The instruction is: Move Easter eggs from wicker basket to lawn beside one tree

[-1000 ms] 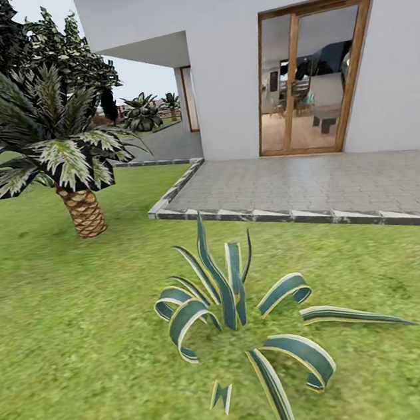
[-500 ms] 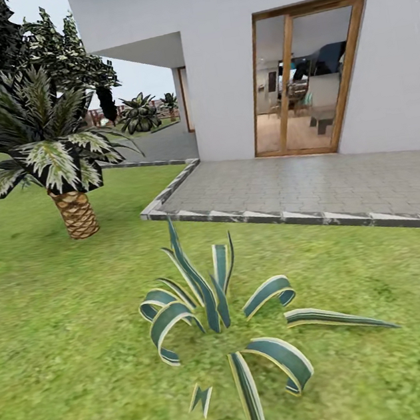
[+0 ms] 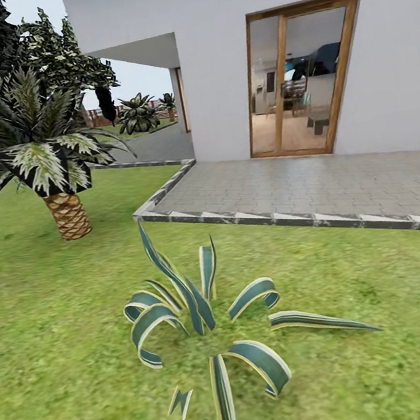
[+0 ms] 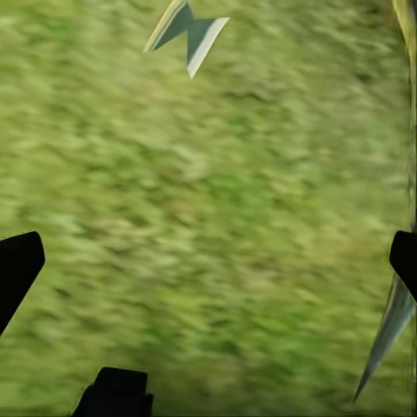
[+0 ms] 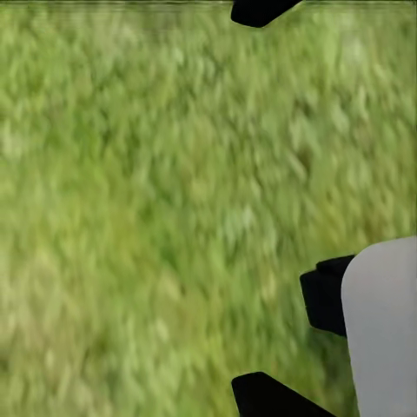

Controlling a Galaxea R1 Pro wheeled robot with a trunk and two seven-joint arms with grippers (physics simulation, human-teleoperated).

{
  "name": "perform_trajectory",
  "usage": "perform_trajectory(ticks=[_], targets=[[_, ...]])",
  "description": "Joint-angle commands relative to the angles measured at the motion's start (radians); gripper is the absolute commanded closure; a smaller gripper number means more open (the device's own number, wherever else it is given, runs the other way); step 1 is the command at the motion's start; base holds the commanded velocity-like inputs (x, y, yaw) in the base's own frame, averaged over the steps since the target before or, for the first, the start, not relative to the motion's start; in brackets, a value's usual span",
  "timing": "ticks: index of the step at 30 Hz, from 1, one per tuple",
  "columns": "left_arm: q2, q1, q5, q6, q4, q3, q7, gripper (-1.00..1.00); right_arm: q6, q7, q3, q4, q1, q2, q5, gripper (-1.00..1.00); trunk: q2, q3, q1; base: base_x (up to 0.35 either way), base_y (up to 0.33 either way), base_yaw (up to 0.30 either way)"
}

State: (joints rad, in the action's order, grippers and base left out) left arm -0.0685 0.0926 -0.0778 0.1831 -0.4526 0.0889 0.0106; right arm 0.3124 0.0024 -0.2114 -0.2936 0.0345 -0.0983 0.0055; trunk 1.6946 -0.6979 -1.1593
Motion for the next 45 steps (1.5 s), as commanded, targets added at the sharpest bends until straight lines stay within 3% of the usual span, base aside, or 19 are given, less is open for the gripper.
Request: perform_trajectory(ticks=[1,35,45], targets=[[-0.001,0.0,-0.008,0.003,0.0,0.002,0.0,-1.0,0.003,0.001,-0.002,0.001,0.001,0.0,0.001,-1.0,0.0,-0.001,0.0,0.0,-0.287,0.0],[-0.001,0.001,-0.008,0.003,0.0,0.002,-0.001,-1.0,0.004,0.004,-0.002,0.001,0.001,0.0,0.001,-1.0,0.0,-0.001,0.0,0.0,-0.287,-0.001],[-0.001,0.0,-0.008,0.003,0.0,0.002,0.0,-1.0,0.004,0.004,-0.002,0.001,0.001,0.0,0.001,-1.0,0.0,-0.001,0.0,0.0,-0.287,-0.174]])
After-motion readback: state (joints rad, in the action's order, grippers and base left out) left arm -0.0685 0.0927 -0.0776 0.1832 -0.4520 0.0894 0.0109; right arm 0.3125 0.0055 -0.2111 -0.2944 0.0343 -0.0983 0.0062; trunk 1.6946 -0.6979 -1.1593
